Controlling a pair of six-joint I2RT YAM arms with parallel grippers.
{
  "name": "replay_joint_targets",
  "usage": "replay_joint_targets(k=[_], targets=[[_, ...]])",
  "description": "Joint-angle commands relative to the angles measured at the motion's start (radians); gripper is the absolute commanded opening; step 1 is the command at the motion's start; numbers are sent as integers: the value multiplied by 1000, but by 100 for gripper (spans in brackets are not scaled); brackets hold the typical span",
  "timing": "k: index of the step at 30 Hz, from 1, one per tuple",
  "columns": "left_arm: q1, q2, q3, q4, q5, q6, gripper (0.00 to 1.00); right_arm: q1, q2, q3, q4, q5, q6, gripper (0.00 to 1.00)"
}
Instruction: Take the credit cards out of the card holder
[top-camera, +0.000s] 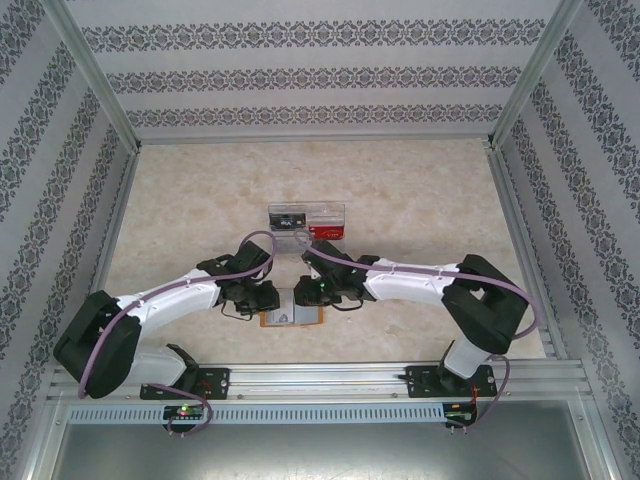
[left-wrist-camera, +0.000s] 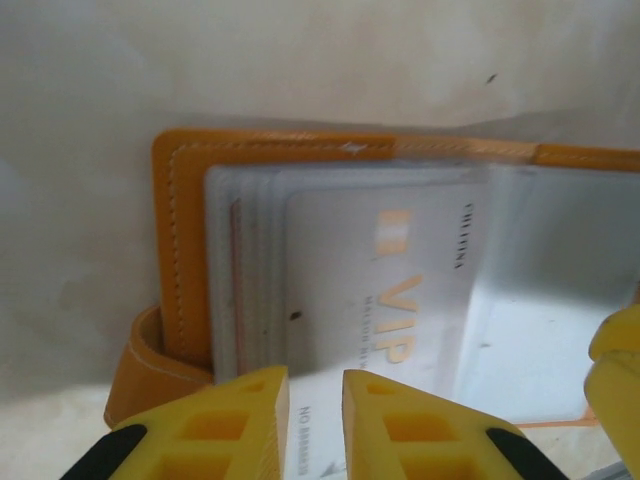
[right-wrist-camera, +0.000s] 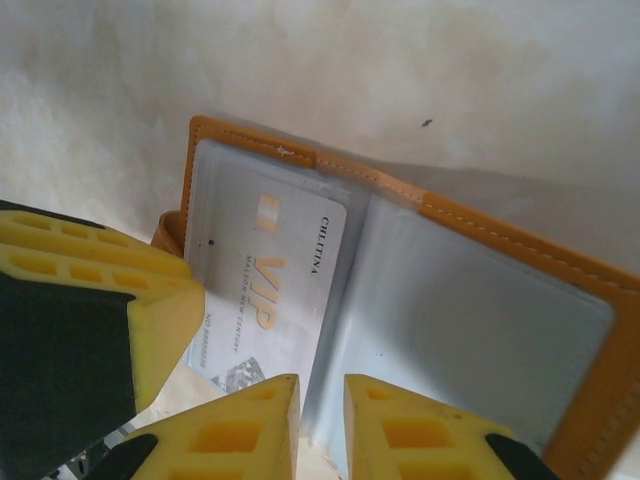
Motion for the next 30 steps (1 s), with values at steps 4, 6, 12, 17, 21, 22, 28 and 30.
replay_joint_targets(k=[4,6,12,17,21,22,28,30], targets=[[10,10,-28,33,19,-21,20,6,64,10,86,-83,64,19],[10,11,-33,37,24,-25,19,6,78,9,93,-89,72,19],[10,19,-40,43,29,-31,15,3,101,-1,118,-108,87,19],[9,19,-46,43,26,-40,15,0,103,-12,114,-102,97,19],[10,29,-45,34,21,-41,14,-3,81,-22,100,-87,95,19],[10,32,-43,31,19,-41,14,-4,73,-25,96,-82,95,19],[10,46,-41,21,8,-45,11,-13,61,-52,98,-77,109,19],[10,48,-39,22,8,-45,11,-15,70,-53,100,-82,114,19]])
